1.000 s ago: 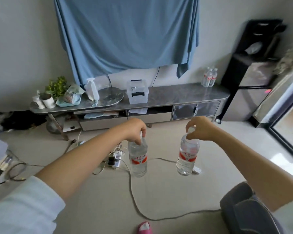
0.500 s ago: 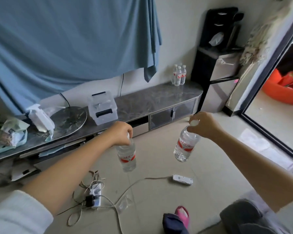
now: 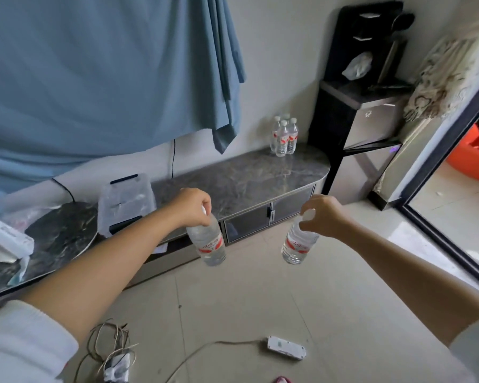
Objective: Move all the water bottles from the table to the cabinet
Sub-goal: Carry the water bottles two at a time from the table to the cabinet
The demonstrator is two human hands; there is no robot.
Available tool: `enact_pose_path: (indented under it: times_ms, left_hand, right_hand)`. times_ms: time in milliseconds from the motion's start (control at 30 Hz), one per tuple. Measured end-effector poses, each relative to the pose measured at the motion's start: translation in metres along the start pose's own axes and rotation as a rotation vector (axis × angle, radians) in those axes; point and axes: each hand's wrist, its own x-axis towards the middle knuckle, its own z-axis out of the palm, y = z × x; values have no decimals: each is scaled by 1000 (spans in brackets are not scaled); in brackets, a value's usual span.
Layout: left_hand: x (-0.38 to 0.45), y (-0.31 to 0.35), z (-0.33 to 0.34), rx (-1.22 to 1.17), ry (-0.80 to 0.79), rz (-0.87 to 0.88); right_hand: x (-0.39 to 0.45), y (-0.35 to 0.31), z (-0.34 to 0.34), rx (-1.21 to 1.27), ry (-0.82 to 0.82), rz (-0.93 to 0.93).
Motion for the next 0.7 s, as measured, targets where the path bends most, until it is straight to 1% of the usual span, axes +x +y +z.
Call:
enact_pose_path:
  times_ms: [100,167,267,400,500,633,700]
  left_hand:
    - [45,12,-1,-31,47,-12]
    - [83,19,0,-45,74,-24]
    - [138,28,-1,-48,52,-16]
    - [211,31,-10,-25,0,32]
    - [264,30,-21,4,-9,87]
    - [342,32,-39,55,-52,181]
    - [374,36,-45,70,-44,213]
  right_hand:
    - [41,12,-10,-31,-21,-15]
    - [74,24,-16,-33,-21,14]
    - [119,41,-22,-38,-38,67]
    - [177,63,-30,-88,-104,104]
    - [227,79,-42,-111,-104,130]
    - [299,85,-53,-197,-142,132]
    - [327,90,-57,-205,-123,142]
